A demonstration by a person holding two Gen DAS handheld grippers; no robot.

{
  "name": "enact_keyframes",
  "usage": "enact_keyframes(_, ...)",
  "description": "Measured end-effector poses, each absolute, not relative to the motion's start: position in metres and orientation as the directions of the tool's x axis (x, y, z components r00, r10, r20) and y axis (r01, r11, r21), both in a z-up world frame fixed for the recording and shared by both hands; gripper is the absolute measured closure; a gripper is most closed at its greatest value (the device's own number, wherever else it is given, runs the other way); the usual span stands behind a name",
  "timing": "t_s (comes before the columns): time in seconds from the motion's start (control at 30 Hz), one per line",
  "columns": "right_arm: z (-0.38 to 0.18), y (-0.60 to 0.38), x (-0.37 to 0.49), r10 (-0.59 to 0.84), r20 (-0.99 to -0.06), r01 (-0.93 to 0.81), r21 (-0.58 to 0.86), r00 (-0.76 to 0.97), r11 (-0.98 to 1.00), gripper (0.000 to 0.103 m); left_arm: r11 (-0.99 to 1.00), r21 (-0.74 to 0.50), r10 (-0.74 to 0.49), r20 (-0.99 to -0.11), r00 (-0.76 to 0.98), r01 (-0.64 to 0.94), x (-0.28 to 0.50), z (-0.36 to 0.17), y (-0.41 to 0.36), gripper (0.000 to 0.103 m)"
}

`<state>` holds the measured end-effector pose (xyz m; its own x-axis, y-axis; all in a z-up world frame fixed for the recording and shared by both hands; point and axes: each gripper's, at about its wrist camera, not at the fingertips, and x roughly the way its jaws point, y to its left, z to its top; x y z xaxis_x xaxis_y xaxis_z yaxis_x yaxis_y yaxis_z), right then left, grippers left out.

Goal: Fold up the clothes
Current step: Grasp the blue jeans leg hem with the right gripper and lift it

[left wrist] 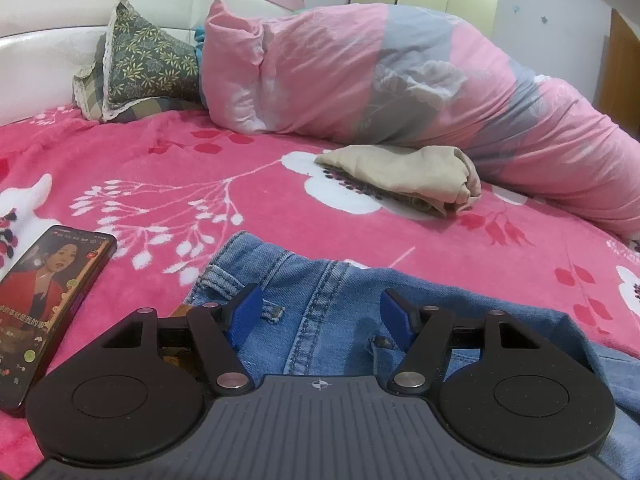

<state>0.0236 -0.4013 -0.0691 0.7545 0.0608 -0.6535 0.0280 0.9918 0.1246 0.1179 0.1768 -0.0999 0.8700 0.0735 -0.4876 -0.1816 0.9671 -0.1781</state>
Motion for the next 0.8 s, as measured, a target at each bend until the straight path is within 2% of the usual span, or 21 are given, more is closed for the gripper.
enact_keyframes(0.07,-0.08,-0.408,0.04,0.112,-0.694,0.031,0.191,0.711,0.981,0.014,0.968,-0.175,0.075,-0.488,0.87,-0.182,0.118,-0.1,0.176,0.037)
enact_keyframes(0.1,-0.083,-0.409,0.042,0.14,-0.7,0.037,0.231,0.7,0.972,0.019,0.968,-0.174,0.076,-0.488,0.87,-0.182,0.118,-0.1,0.176,0.037)
enact_keyframes(0.13,-0.081,-0.407,0.036,0.159,-0.694,0.026,0.248,0.702,0.968,0.029,0.968,-0.173,0.077,-0.488,0.869,-0.182,0.118,-0.1,0.176,0.037)
enact_keyframes(0.2,-0.076,-0.402,0.022,0.201,-0.68,0.002,0.286,0.705,0.958,0.084,0.968,-0.171,0.078,-0.487,0.87,-0.183,0.118,-0.1,0.176,0.037)
enact_keyframes(0.23,-0.073,-0.398,0.01,0.246,-0.672,-0.022,0.324,0.699,0.946,0.097,0.968,-0.169,0.08,-0.487,0.87,-0.183,0.117,-0.1,0.176,0.037)
enact_keyframes(0.33,-0.058,-0.378,-0.039,0.365,-0.606,-0.154,0.372,0.707,0.915,0.097,0.97,-0.16,0.085,-0.488,0.868,-0.185,0.117,-0.1,0.175,0.037)
enact_keyframes(0.47,-0.028,-0.346,-0.12,0.613,-0.442,-0.442,0.434,0.654,0.785,0.098,0.971,-0.147,0.093,-0.489,0.867,-0.187,0.117,-0.101,0.172,0.037)
enact_keyframes(0.53,-0.024,-0.33,-0.151,0.694,-0.433,-0.517,0.466,0.574,0.718,0.098,0.972,-0.143,0.096,-0.49,0.867,-0.188,0.117,-0.101,0.172,0.037)
enact_keyframes(0.63,-0.034,-0.306,-0.187,0.75,-0.49,-0.561,0.5,0.445,0.66,0.097,0.972,-0.137,0.1,-0.49,0.866,-0.19,0.118,-0.101,0.172,0.037)
enact_keyframes(0.8,-0.064,-0.294,-0.197,0.685,-0.632,-0.434,0.536,0.363,0.724,0.094,0.973,-0.129,0.106,-0.491,0.865,-0.192,0.118,-0.101,0.17,0.037)
